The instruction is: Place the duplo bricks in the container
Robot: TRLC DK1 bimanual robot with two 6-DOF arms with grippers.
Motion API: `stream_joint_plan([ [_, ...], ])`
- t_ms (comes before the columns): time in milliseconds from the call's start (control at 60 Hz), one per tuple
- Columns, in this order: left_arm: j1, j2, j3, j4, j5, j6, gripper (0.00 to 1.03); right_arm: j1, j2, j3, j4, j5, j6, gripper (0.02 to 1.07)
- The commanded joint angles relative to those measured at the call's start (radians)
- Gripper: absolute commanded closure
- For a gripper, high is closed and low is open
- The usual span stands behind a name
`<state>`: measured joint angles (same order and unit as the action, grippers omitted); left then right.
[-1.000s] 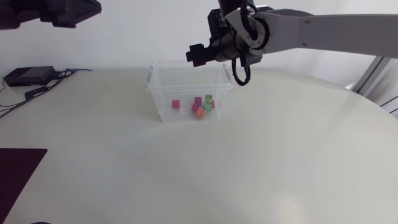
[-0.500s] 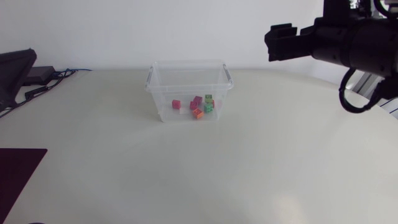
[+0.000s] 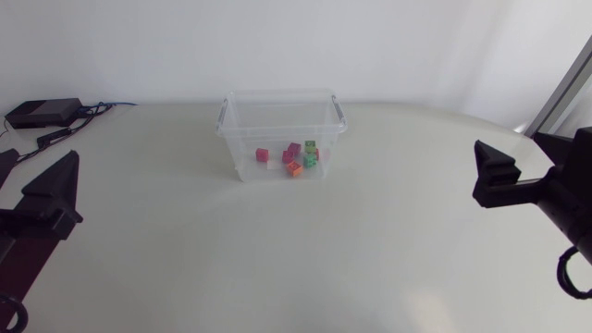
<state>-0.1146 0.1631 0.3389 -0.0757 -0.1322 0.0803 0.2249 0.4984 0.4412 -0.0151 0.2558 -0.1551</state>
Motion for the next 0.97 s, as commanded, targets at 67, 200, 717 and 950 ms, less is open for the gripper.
stream_joint_plan([
  [67,0.022,-0.032,-0.067,0.029,0.019,-0.001,0.04,-0.037,-0.081,-0.085,0.023,-0.032,0.000,0.06],
  [200,0.041,-0.058,-0.121,0.039,0.042,-0.017,0.04,-0.075,-0.165,-0.157,0.021,-0.077,0.031,0.06],
  [717,0.104,-0.148,-0.308,0.070,0.119,-0.071,0.05,-0.204,-0.451,-0.401,0.016,-0.230,0.137,0.06],
  [950,0.115,-0.163,-0.339,0.076,0.132,-0.080,0.04,-0.225,-0.498,-0.441,0.015,-0.256,0.155,0.06],
])
